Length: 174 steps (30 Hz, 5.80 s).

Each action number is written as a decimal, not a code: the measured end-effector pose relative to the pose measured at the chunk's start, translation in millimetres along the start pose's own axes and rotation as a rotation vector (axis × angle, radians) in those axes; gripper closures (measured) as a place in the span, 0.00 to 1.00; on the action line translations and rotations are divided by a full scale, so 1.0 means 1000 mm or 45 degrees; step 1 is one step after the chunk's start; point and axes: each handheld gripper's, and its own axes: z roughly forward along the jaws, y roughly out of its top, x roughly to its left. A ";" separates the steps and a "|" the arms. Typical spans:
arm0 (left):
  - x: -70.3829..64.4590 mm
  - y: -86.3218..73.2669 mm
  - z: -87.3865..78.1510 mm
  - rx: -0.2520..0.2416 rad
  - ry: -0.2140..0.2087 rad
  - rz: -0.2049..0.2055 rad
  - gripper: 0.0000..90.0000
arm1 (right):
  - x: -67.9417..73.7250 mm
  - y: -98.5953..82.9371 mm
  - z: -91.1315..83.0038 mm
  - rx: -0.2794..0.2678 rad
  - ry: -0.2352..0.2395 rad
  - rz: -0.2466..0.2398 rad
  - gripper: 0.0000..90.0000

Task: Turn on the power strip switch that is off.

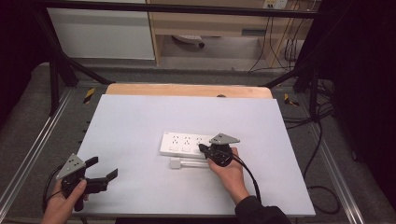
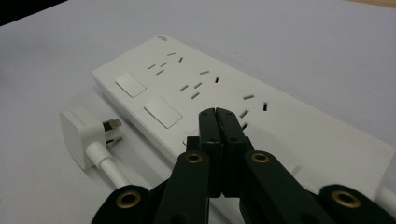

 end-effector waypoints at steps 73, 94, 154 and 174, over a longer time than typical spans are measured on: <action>-0.001 0.000 0.001 0.012 -0.003 0.009 0.06 | 0.001 -0.005 0.003 0.016 -0.028 -0.032 1.00; -0.001 0.000 0.001 0.014 -0.004 0.013 0.06 | -0.001 -0.007 0.003 0.015 -0.020 -0.023 1.00; -0.002 -0.001 0.002 0.021 -0.002 0.028 0.06 | 0.000 0.006 -0.008 -0.073 0.002 0.007 0.90; -0.002 -0.001 0.002 0.020 -0.002 0.029 0.06 | -0.002 0.014 -0.016 -0.101 -0.021 0.036 0.69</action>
